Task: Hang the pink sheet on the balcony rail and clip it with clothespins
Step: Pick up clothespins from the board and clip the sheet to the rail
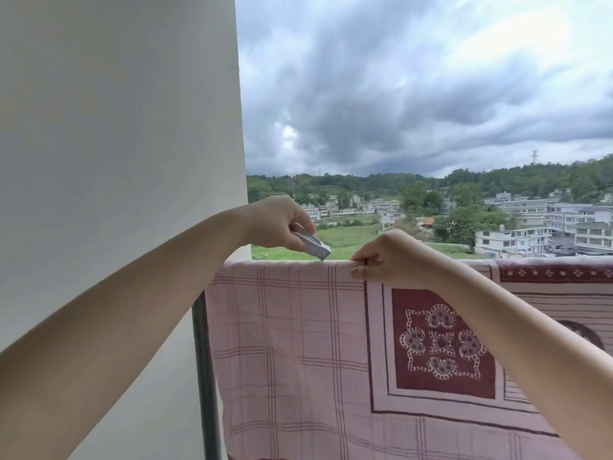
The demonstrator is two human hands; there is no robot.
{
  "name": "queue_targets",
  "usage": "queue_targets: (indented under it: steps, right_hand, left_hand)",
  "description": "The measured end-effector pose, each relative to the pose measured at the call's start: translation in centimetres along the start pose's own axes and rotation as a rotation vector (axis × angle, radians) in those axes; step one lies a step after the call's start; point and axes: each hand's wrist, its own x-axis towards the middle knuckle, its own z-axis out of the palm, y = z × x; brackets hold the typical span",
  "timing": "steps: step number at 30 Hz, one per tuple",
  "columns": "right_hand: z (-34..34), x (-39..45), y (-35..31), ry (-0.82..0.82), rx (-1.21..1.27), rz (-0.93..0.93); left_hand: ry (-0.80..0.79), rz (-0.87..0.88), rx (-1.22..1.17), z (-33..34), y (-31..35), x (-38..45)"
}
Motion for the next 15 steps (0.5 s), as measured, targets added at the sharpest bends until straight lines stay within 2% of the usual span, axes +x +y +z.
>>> queue_targets:
  steps: [5,9,15]
  right_hand:
    - [0.3,0.2,0.2,0.126,0.095,0.047]
    - [0.0,0.7,0.5,0.123,0.139,0.072]
    - [0.0,1.1,0.6,0.108,0.189,0.088]
  left_hand:
    - [0.006,-0.051,0.054,-0.2,0.1,0.5]
    - [0.119,-0.057,0.016,0.0,-0.2,0.7]
    - [0.117,-0.059,-0.074,-0.6,0.4,0.2]
